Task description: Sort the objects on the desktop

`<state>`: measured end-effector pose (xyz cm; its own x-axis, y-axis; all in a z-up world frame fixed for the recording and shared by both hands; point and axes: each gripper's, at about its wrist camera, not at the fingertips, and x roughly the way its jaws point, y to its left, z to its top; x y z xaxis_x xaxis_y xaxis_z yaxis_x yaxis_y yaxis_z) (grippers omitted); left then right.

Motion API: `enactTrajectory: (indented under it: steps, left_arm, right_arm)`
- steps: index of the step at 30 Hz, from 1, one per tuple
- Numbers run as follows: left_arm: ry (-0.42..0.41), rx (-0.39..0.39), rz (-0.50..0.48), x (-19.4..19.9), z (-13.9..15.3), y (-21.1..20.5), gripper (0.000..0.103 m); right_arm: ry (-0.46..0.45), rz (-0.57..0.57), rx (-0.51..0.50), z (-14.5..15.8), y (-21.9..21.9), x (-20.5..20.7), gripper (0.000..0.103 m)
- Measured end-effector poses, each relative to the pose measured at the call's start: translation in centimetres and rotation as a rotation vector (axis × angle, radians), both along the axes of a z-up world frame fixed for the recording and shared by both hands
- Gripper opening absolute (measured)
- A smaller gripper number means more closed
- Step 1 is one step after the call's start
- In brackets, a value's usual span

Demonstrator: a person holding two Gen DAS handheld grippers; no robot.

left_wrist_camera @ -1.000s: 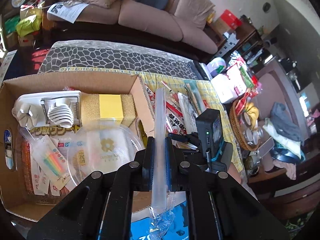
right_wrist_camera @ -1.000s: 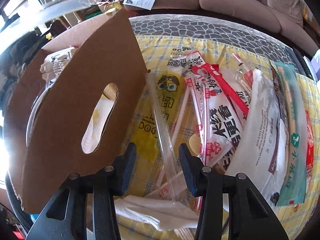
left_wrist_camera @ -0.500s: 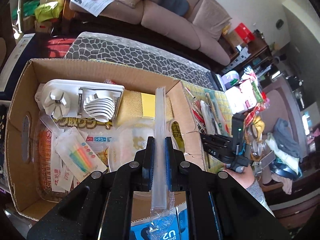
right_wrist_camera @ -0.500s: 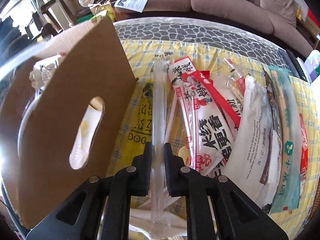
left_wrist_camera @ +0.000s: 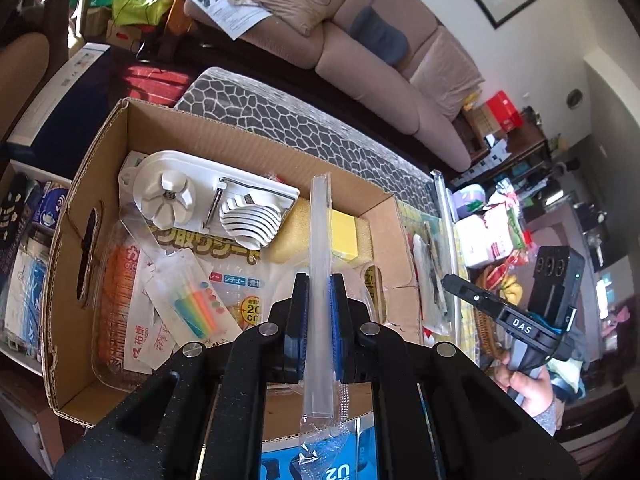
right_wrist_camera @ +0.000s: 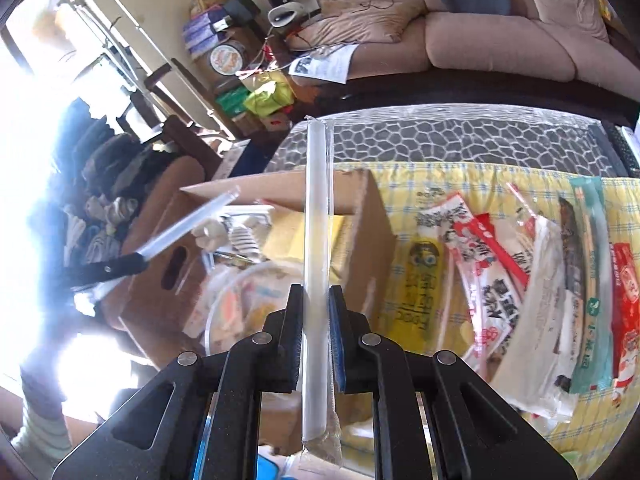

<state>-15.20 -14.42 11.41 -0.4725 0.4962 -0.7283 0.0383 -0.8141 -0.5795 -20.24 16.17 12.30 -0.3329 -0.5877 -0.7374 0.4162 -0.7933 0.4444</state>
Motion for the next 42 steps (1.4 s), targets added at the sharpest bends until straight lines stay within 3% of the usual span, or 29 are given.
enactTrajectory:
  steps: [2, 8, 12, 16, 22, 25, 28, 30, 33, 42]
  left_arm:
    - [-0.011, 0.018, 0.001, -0.2, -0.7, 0.4, 0.009]
    - [-0.018, 0.048, 0.002, -0.5, -1.5, 1.1, 0.009]
    - [-0.024, 0.044, 0.021, -1.0, -2.2, 1.8, 0.009]
    - [-0.044, 0.097, 0.066, -1.7, -3.8, 3.0, 0.009]
    - [-0.091, 0.147, 0.047, -2.7, -5.7, 6.6, 0.009]
    - [-0.135, 0.175, 0.033, -3.0, -6.8, 7.4, 0.01]
    - [-0.157, 0.187, 0.026, -3.1, -7.3, 7.8, 0.019]
    - [-0.155, 0.178, 0.013, -3.1, -7.3, 7.9, 0.035]
    - [-0.159, 0.172, 0.018, -2.9, -7.1, 7.9, 0.043]
    - [-0.114, 0.103, 0.0, -2.4, -4.7, 7.4, 0.045]
  right_arm:
    - [-0.037, 0.011, -0.049, -0.2, -1.7, 0.1, 0.012]
    - [-0.082, 0.034, -0.029, -1.7, -6.1, 0.2, 0.012]
    - [-0.105, 0.038, 0.004, -2.9, -7.2, 0.1, 0.012]
    - [-0.12, -0.01, 0.063, -4.1, -7.4, -0.7, 0.013]
    - [-0.109, -0.052, 0.147, -5.0, -7.5, -0.7, 0.015]
    - [-0.083, -0.048, 0.18, -4.6, -7.4, -0.5, 0.027]
    - [-0.058, -0.057, 0.2, -4.0, -6.8, -0.3, 0.032]
    - [-0.045, -0.063, 0.194, -3.5, -6.2, -0.3, 0.032]
    - [-0.04, -0.07, 0.171, -3.0, -5.4, -0.3, 0.033]
    - [-0.025, -0.065, 0.131, -2.0, -3.9, 0.8, 0.037]
